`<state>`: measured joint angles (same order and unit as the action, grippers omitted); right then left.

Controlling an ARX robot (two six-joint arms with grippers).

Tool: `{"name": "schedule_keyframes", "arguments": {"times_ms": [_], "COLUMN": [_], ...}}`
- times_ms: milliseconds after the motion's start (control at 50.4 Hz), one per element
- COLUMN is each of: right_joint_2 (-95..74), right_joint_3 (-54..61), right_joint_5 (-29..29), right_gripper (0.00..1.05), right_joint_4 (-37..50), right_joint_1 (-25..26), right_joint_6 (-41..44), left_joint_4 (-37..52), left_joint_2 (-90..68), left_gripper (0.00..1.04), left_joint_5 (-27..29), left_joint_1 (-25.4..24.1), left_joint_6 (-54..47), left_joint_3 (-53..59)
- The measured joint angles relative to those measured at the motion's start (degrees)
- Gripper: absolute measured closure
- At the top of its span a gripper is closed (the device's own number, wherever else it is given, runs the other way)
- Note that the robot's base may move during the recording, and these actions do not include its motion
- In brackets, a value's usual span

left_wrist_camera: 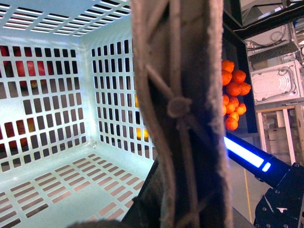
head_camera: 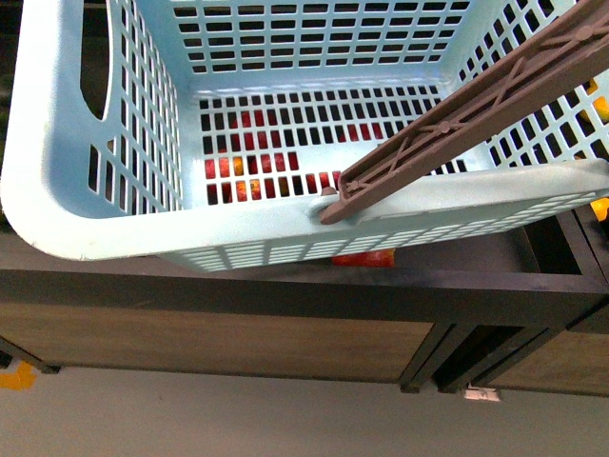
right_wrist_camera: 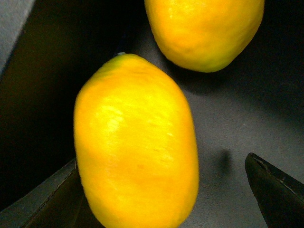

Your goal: Pick lemon and mango into basket

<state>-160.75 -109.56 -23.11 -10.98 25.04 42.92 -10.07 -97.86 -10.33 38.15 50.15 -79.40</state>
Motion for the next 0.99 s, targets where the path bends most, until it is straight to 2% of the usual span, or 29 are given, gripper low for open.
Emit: {"name": "schedule_keyframes", "arguments": {"times_ms": [278, 337, 516, 575, 773, 992], "right_joint_2": [-0.17, -0.17, -0.17, -0.17, -0.17, 2.62], "right_joint_3": [0.26, 0.26, 0.26, 0.26, 0.37, 3.74], "right_joint_5": [0.02, 0.02, -0.04, -0.28, -0.63, -3.78], "right_gripper": [0.10, 0.17, 0.49, 0.54, 0.56, 0.56], "right_joint_4": [0.35, 0.39, 0.37, 0.35, 1.14, 4.39], "right_joint_1": [0.00, -0.02, -0.02, -0.02, 0.31, 2.49], "right_joint_6": [0.17, 0.20, 0.22, 0.22, -0.31, -3.26], "left_joint_4": [0.00, 0.00, 0.00, 0.00, 0.00, 0.00], "left_joint_2": [0.00, 0.00, 0.00, 0.00, 0.00, 0.00], "left_gripper": [1.00, 1.00, 1.00, 1.00, 1.00, 1.00], "left_joint_5": [0.00, 0.00, 0.00, 0.00, 0.00, 0.00], "left_joint_1": [0.00, 0.00, 0.00, 0.00, 0.00, 0.00], "left_joint_6": [0.02, 0.02, 0.00, 0.02, 0.02, 0.00], "left_joint_3": [0.00, 0.00, 0.00, 0.00, 0.00, 0.00]}}
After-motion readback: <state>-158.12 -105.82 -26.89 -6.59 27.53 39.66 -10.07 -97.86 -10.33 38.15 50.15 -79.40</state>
